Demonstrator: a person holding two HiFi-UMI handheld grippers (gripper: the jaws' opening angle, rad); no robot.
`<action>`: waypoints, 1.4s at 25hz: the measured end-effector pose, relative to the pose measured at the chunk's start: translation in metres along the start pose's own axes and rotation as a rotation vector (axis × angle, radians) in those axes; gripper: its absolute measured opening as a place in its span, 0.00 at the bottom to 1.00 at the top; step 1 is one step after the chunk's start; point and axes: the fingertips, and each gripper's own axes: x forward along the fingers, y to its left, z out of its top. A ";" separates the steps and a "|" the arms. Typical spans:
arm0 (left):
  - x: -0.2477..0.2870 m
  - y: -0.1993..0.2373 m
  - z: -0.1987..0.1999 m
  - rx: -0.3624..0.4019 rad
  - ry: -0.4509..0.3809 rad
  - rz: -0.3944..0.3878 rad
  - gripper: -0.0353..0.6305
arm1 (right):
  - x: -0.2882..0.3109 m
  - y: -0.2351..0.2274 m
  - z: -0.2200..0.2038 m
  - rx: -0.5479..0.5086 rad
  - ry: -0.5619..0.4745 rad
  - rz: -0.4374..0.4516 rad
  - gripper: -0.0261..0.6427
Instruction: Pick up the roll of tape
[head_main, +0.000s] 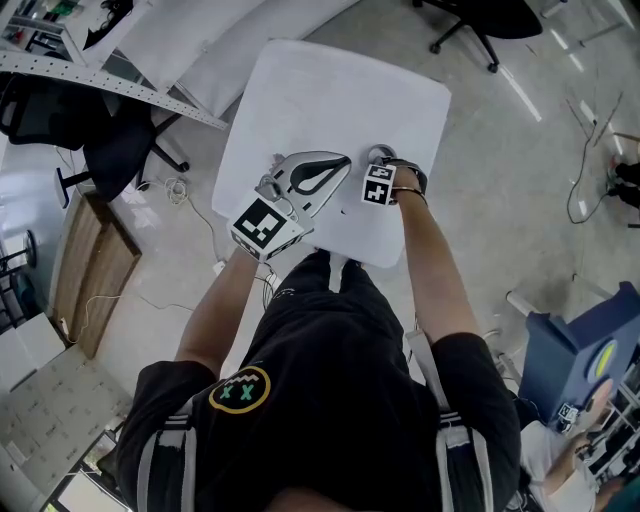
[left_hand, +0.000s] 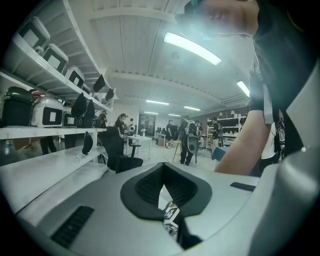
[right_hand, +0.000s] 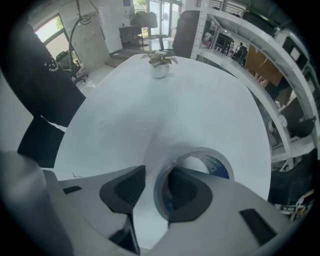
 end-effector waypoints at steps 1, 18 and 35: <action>0.000 0.000 0.000 0.001 0.002 0.002 0.08 | 0.001 0.001 0.000 -0.019 0.006 -0.010 0.22; -0.003 -0.011 0.007 0.020 -0.032 -0.023 0.08 | -0.042 -0.014 0.017 0.194 -0.195 -0.130 0.15; -0.017 0.005 0.018 0.049 -0.053 -0.013 0.08 | -0.200 -0.045 0.063 0.449 -0.568 -0.390 0.15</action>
